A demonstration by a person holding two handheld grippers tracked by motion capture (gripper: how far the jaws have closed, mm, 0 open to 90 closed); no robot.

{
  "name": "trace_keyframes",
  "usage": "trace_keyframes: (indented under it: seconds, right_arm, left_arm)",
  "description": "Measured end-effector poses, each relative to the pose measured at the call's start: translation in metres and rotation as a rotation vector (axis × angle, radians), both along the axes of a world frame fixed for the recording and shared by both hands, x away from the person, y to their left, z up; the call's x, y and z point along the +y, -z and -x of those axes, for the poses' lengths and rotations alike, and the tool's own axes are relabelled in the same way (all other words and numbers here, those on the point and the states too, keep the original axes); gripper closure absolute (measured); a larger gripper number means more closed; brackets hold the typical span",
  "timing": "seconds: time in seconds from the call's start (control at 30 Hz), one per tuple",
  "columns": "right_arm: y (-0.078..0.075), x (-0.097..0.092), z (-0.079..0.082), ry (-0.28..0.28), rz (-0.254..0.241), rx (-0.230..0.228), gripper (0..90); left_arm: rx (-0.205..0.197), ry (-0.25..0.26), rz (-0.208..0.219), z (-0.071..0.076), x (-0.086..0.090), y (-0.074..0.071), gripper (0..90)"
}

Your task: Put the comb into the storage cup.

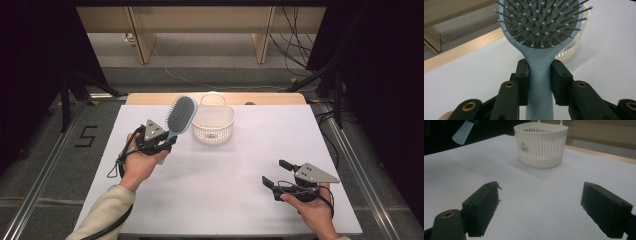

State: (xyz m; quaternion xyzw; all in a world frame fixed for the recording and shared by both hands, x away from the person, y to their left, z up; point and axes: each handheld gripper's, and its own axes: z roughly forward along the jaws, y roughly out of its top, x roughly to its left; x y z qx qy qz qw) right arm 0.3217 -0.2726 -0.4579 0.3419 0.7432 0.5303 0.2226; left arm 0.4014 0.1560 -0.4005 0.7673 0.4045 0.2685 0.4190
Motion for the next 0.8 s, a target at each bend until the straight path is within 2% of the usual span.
trace_keyframes:
  seconds: [0.8]
  right_arm:
    - [-0.0001,-0.0001,0.0001,0.000,-0.001,0.003,15.6]
  left_arm:
    - [-0.017,-0.003,0.020,-0.0039,-0.0024,-0.0065,69.6]
